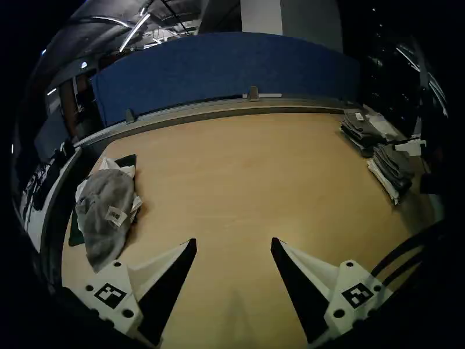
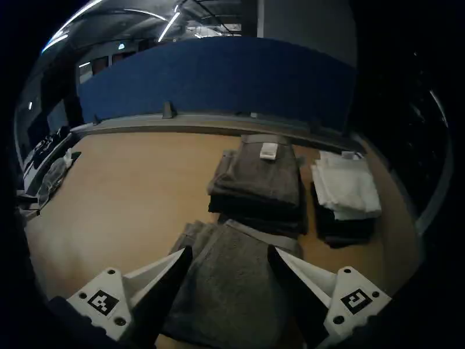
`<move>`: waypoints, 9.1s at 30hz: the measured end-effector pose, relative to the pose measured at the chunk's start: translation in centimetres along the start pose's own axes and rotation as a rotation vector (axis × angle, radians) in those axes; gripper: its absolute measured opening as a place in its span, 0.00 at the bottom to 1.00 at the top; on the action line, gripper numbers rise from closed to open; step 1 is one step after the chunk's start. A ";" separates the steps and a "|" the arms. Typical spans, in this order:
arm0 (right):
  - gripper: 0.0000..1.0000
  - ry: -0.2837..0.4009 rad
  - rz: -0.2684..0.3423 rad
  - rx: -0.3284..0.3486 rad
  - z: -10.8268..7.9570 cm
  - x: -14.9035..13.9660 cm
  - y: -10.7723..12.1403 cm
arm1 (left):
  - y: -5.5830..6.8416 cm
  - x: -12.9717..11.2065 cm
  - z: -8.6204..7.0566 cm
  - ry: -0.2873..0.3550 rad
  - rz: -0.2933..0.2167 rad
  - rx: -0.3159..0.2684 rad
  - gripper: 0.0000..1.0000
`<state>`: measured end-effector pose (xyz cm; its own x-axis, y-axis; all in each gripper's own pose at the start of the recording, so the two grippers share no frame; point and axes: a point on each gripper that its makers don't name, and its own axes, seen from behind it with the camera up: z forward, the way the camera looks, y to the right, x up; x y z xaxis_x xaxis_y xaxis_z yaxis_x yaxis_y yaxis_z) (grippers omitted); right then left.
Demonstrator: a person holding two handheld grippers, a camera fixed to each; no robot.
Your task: Fold towel
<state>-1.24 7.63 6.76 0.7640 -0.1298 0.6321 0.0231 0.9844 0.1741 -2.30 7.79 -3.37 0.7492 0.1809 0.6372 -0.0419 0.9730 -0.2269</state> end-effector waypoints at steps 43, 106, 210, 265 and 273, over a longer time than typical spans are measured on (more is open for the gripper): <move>1.00 0.283 0.123 -0.007 -10.2 0.6 -6.4 | -1.0 4.0 -2.0 0.205 -0.049 -0.008 0.95; 1.00 0.494 0.046 -0.144 -11.5 2.8 -10.3 | -6.5 1.9 0.4 0.645 -0.073 0.177 0.95; 1.00 0.702 0.146 -0.127 -5.2 -2.2 -8.1 | -7.0 2.4 -0.3 0.718 -0.103 0.149 0.95; 1.00 0.697 0.079 -0.148 -5.0 -2.4 -9.2 | -7.0 2.4 -0.2 0.718 -0.102 0.149 0.95; 1.00 0.697 0.079 -0.148 -5.0 -2.4 -9.2 | -7.1 2.4 -0.2 0.718 -0.102 0.149 0.95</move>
<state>-0.02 -0.54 -0.16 1.0000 -0.0006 0.0006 0.0006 0.9999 0.0125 -0.09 1.32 -0.42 1.0000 -0.0004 -0.0003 0.0004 0.9984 -0.0571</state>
